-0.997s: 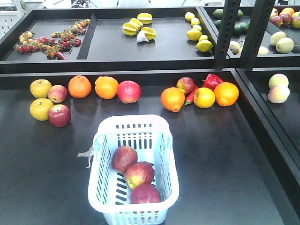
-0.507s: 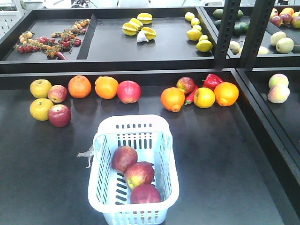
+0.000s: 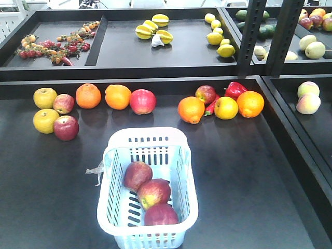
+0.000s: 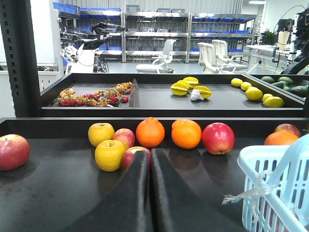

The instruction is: Pick three apples into basket with both arms

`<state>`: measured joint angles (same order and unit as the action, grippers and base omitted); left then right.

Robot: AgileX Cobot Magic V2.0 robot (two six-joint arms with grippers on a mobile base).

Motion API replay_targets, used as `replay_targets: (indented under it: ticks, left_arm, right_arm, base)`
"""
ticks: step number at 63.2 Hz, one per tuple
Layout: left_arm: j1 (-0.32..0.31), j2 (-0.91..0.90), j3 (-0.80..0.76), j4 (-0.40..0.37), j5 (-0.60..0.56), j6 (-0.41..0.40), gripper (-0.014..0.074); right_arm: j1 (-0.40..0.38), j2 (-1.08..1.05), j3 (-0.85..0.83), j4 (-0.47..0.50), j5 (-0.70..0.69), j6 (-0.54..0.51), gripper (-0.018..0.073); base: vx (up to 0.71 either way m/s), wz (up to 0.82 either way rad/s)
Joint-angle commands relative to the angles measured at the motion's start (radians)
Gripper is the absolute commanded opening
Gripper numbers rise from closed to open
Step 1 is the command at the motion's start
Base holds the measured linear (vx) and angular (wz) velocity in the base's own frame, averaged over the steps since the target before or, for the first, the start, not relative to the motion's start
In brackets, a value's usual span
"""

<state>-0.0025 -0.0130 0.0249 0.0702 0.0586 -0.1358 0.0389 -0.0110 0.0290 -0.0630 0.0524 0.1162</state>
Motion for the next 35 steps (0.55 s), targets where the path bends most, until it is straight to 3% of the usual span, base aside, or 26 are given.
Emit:
replay_targets:
  ticks: [1, 35]
  left_arm:
    - [0.002, -0.015, 0.022, -0.01, -0.076, -0.009, -0.0006]
    - [0.002, -0.015, 0.022, -0.01, -0.076, -0.009, -0.0006]
  right_arm:
    - [-0.008, -0.011, 0.015, -0.009, -0.081, 0.002, -0.0009]
    - [-0.008, -0.011, 0.015, -0.009, -0.081, 0.002, -0.0009]
  base:
    - [0.0, 0.0]
    - [0.0, 0.0]
